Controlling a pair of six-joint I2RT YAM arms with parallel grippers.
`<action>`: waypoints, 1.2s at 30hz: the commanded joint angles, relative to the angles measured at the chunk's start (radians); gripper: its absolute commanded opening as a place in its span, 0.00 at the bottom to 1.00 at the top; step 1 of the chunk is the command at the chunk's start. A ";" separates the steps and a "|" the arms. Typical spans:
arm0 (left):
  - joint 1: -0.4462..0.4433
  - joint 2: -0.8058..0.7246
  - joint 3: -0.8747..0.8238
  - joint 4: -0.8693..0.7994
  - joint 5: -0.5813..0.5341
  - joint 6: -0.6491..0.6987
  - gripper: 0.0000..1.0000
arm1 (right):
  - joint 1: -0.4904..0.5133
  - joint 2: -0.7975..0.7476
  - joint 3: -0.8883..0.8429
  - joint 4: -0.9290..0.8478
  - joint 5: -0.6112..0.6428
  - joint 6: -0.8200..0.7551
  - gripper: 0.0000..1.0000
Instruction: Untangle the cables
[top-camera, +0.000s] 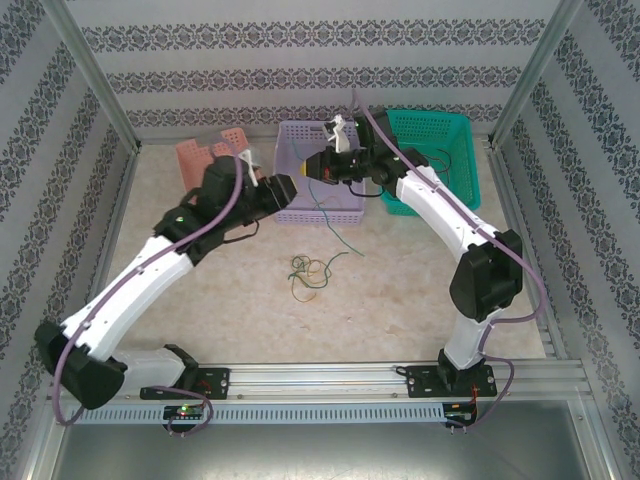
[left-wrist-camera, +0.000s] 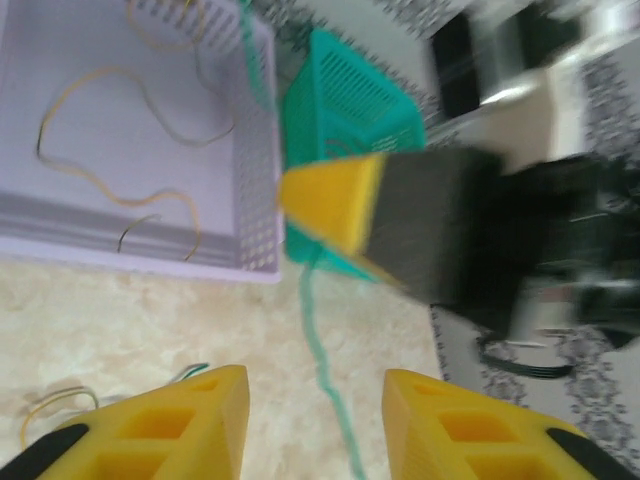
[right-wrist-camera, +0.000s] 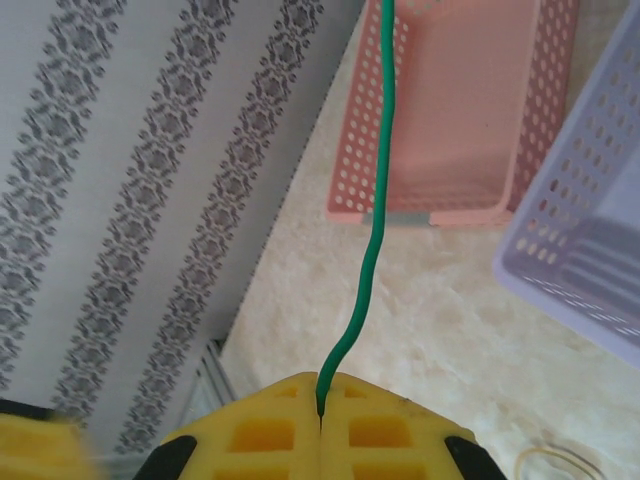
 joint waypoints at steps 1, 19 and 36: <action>-0.005 0.065 -0.009 0.176 0.010 0.020 0.43 | 0.013 0.028 0.052 0.042 -0.031 0.117 0.00; -0.021 0.078 -0.014 0.188 -0.027 -0.079 0.48 | 0.022 -0.020 -0.053 0.163 0.003 0.236 0.00; -0.017 0.162 0.059 0.062 0.091 -0.129 0.45 | 0.027 -0.057 -0.112 0.255 0.024 0.324 0.00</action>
